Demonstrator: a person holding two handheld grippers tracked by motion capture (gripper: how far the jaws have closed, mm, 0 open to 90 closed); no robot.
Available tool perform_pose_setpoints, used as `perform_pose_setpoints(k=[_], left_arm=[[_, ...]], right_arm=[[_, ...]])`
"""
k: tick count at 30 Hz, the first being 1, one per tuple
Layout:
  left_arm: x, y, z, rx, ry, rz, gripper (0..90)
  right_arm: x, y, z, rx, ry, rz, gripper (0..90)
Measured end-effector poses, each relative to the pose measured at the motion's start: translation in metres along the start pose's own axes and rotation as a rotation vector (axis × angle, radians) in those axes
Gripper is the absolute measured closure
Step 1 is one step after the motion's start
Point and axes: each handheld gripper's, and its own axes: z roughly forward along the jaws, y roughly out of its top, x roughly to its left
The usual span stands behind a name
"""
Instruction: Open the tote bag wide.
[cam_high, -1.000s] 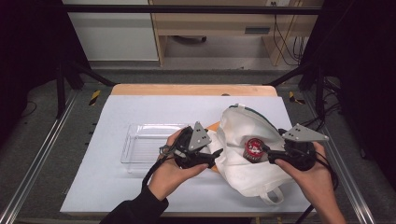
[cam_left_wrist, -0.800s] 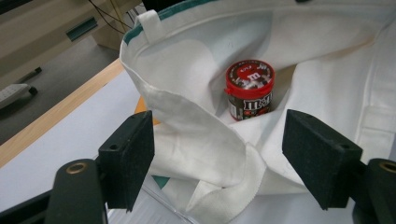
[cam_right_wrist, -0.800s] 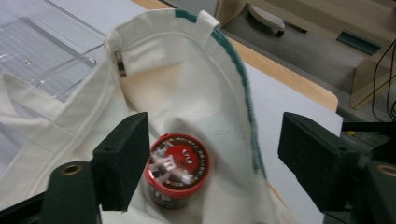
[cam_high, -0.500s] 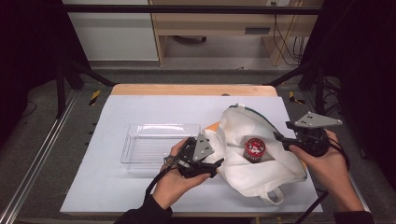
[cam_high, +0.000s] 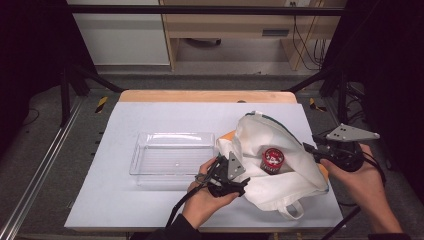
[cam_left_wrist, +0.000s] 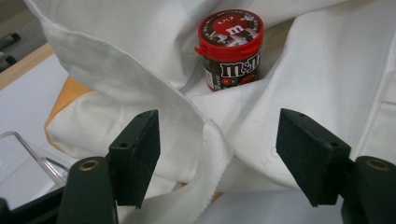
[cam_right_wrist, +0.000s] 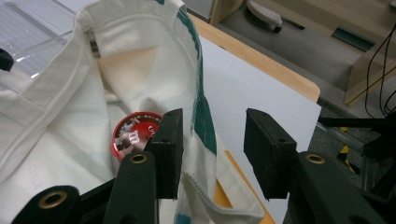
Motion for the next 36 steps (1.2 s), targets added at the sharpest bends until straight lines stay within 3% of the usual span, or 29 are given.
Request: perform_pose_setpoints(k=[5,10,18,21,25,28,36], left_arm=[[-0.003,-0.002,0.009,0.017,0.014,-0.008,33.9],[-0.002,-0.006,0.011,-0.007,0.049,-0.036,40.6],[0.001,-0.008,0.014,0.006,0.046,-0.057,54.9],[0.002,-0.010,0.015,0.000,0.027,-0.069,64.3],[-0.001,-0.010,0.016,-0.002,0.012,-0.048,74.1],[-0.001,-0.010,0.015,-0.004,0.016,-0.038,77.9],[0.002,-0.012,0.007,-0.011,0.020,-0.024,82.1]], right_arm=[[0.002,-0.001,0.008,0.025,0.032,0.000,47.3],[0.001,-0.005,0.020,0.065,0.028,0.016,47.1],[0.002,-0.015,0.031,0.144,0.032,-0.027,59.8],[0.000,-0.020,0.036,0.175,0.026,-0.046,70.3],[-0.003,-0.024,0.037,0.186,0.010,-0.051,80.1],[-0.007,-0.025,0.038,0.189,-0.005,-0.053,81.4],[-0.027,-0.033,0.047,0.191,-0.109,-0.021,82.0]])
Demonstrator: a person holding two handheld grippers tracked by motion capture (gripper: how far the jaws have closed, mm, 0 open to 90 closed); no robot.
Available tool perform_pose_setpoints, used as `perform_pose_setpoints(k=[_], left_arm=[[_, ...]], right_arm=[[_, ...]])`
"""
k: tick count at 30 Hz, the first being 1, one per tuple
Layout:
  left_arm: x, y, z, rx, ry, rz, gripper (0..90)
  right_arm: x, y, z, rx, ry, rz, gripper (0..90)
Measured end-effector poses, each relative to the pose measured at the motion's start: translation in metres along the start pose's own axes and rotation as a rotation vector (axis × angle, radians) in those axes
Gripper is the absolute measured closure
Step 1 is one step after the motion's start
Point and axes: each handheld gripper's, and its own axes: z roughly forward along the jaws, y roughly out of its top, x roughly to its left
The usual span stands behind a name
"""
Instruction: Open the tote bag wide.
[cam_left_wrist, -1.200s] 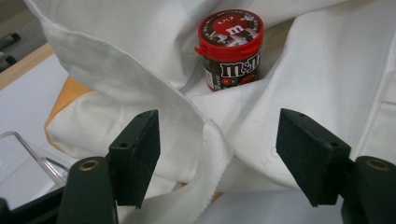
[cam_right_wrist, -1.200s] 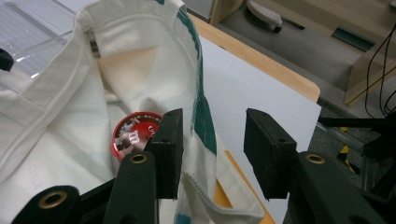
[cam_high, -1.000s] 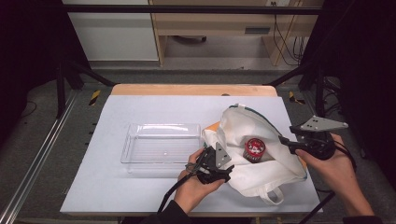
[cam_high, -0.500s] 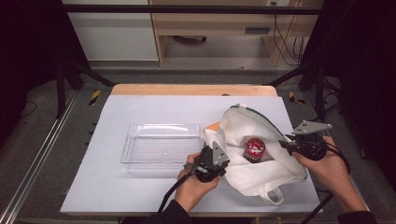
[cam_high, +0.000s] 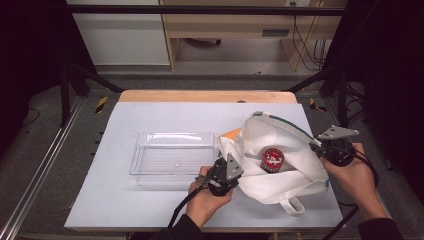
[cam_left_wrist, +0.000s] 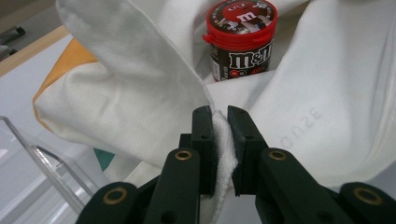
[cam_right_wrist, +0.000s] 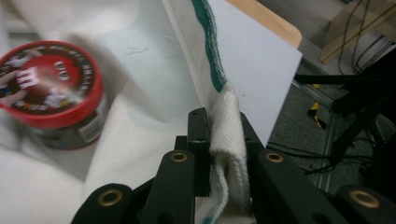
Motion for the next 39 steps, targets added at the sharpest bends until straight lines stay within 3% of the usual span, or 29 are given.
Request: perform_pose_setpoints(k=[5,9,24,39], left_arm=[[0.000,0.002,-0.008,-0.021,0.004,0.000,82.6],[-0.003,-0.002,-0.009,-0.013,-0.004,0.017,82.9],[-0.006,-0.017,-0.005,0.025,-0.006,0.026,83.2],[-0.008,-0.030,-0.008,0.018,-0.016,0.020,83.8]], right_arm=[[-0.014,0.003,0.001,-0.023,-0.062,0.038,82.1],[-0.021,0.005,0.004,-0.026,-0.081,0.066,82.1],[-0.016,-0.017,0.033,0.016,-0.047,0.078,82.1],[-0.012,-0.027,0.042,0.049,-0.033,0.064,82.0]])
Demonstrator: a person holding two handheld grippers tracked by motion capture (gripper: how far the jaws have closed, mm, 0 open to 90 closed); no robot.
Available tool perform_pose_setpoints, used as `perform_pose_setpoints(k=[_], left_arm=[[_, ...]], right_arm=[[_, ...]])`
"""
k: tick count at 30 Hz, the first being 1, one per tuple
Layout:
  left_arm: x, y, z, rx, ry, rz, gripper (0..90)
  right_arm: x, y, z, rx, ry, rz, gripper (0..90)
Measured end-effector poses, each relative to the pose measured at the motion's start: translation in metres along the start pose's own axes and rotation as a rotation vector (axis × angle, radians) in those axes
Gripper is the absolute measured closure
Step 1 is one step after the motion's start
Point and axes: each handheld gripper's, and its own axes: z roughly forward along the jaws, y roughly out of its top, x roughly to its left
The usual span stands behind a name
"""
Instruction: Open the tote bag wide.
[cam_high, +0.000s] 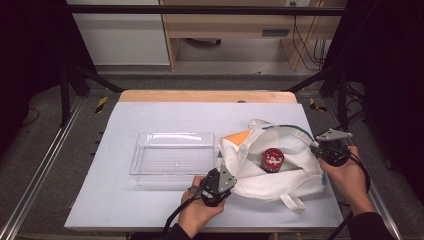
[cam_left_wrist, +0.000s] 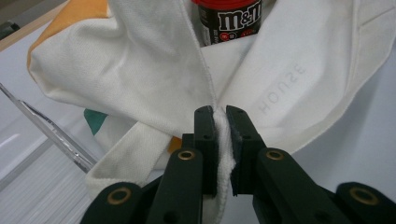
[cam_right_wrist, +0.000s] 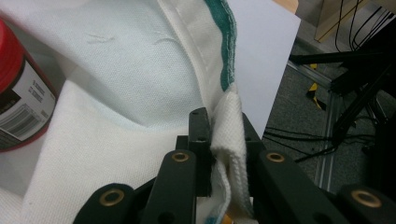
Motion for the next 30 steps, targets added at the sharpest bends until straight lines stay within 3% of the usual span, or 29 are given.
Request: perform_pose_setpoints(k=[9,14,18,25,30], left_arm=[[0.001,-0.007,-0.002,-0.001,-0.007,-0.009,84.4],[0.001,-0.010,-0.005,0.003,-0.008,-0.009,84.5],[0.000,-0.014,-0.005,0.001,-0.010,-0.017,84.5],[-0.001,-0.019,-0.005,0.005,-0.016,-0.018,84.5],[-0.001,-0.019,-0.006,0.003,-0.017,-0.019,84.5]], right_arm=[[0.001,-0.002,0.005,0.018,-0.010,-0.007,82.0],[-0.003,0.000,0.001,0.023,-0.053,-0.034,82.0],[-0.004,0.002,0.001,0.029,-0.072,-0.016,82.0],[-0.003,-0.005,0.009,0.053,-0.041,0.000,81.9],[-0.003,-0.005,0.006,0.033,-0.034,0.013,81.3]])
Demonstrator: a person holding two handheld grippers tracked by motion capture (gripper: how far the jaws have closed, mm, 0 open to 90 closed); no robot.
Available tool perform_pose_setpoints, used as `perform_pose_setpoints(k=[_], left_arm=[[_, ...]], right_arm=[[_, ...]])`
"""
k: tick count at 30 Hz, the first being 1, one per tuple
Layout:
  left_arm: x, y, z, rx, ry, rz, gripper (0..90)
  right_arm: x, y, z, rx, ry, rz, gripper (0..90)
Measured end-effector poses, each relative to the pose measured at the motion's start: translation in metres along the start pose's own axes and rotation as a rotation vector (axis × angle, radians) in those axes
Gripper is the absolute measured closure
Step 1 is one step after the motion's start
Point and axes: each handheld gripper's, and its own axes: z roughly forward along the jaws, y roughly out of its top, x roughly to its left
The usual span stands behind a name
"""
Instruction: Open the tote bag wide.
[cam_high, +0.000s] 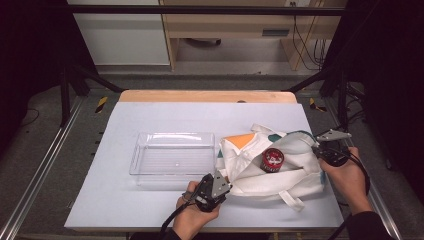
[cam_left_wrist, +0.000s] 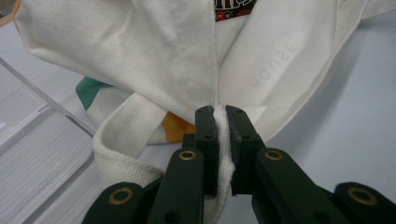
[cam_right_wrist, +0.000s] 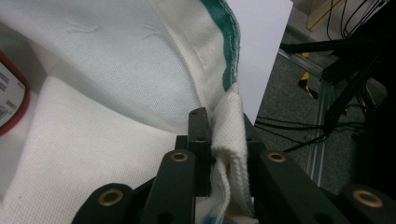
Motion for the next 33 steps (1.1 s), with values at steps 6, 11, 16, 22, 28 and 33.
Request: perform_pose_setpoints(k=[6,11,16,22,28,33], left_arm=[[-0.001,0.000,0.001,-0.008,-0.003,-0.003,84.3],[0.000,0.000,0.000,-0.015,-0.005,-0.002,83.8],[0.000,0.001,-0.001,-0.025,-0.006,-0.005,81.4],[-0.002,0.006,-0.004,-0.055,-0.001,-0.011,69.5],[-0.004,0.018,-0.013,-0.078,0.018,-0.008,54.2],[-0.002,0.034,-0.025,-0.100,0.016,0.013,50.3]], right_arm=[[-0.001,-0.001,-0.007,-0.034,0.010,0.012,72.6],[0.002,0.001,-0.014,-0.072,0.012,0.026,56.7],[0.004,0.007,-0.025,-0.108,0.011,0.034,40.3],[0.008,0.015,-0.043,-0.162,0.016,0.033,28.2],[0.018,0.017,-0.061,-0.201,0.047,0.031,21.7],[0.028,0.014,-0.077,-0.236,0.075,0.015,19.6]])
